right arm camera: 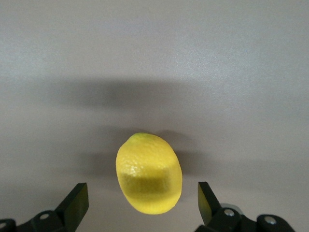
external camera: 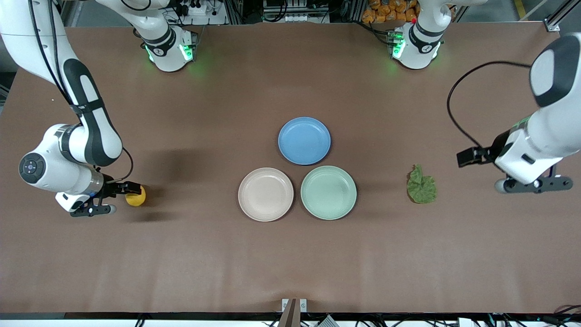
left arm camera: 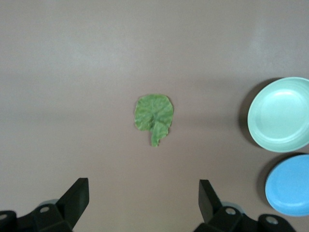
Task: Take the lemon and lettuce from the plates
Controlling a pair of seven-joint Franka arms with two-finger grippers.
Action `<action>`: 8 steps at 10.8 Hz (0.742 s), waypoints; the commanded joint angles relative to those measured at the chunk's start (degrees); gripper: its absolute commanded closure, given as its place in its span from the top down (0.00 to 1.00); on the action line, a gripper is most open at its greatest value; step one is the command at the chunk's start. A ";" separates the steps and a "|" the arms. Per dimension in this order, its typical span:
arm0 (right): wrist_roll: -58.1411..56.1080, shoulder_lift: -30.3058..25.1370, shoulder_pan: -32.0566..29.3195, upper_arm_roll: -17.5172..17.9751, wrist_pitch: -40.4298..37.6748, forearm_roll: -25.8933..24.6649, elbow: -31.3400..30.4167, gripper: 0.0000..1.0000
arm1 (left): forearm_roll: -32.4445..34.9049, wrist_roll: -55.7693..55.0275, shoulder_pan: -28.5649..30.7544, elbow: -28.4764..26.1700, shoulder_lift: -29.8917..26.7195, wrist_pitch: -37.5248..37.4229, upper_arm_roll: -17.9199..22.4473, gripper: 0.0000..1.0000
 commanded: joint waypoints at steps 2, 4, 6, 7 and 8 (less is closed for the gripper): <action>-1.05 -5.40 -0.02 0.24 -3.29 1.06 -2.48 1.00 | -1.27 3.65 2.59 -1.75 -7.47 -3.39 -0.11 1.00; -1.14 -11.79 -0.02 0.24 -3.19 1.06 -6.87 1.00 | -1.36 5.60 4.62 -1.93 -10.47 -6.20 -1.35 1.00; -1.14 -21.72 -0.54 0.16 -3.54 1.06 -12.59 1.00 | -1.36 5.69 4.72 -2.02 -11.71 -6.56 -1.52 1.00; -1.22 -23.85 -1.33 0.07 -3.81 0.98 -12.87 1.00 | -1.36 5.60 4.80 -2.02 -11.89 -6.65 -1.87 1.00; -1.40 -25.18 -2.20 0.07 -4.07 0.98 -12.78 1.00 | -1.36 5.17 5.59 -2.54 -11.89 -6.65 -3.53 1.00</action>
